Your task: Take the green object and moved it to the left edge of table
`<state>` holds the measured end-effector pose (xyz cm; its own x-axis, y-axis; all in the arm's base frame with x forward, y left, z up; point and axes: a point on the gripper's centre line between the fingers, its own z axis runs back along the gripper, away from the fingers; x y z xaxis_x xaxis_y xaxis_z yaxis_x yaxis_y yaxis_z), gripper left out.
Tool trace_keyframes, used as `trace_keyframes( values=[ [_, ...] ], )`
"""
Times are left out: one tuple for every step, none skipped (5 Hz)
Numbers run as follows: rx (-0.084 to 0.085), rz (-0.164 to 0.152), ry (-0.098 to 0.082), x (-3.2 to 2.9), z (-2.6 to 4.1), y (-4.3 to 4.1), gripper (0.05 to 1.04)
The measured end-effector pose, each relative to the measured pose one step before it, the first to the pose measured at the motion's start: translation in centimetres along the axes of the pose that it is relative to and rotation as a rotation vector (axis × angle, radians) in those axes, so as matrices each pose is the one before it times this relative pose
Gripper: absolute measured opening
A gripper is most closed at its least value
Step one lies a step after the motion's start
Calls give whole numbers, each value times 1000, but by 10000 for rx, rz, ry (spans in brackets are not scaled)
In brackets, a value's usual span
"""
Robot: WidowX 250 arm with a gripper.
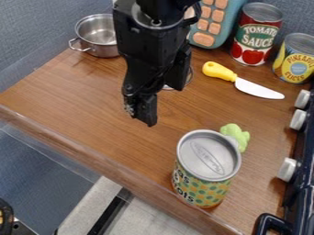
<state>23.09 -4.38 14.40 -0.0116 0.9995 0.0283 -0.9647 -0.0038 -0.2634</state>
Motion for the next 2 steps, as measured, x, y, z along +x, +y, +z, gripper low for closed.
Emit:
trace_keyframes(
  values=[
    [226, -137, -42, -34, -532, 158, 1001],
    [437, -1022, -71, -583, -1111, -1751, 1001]
  ],
)
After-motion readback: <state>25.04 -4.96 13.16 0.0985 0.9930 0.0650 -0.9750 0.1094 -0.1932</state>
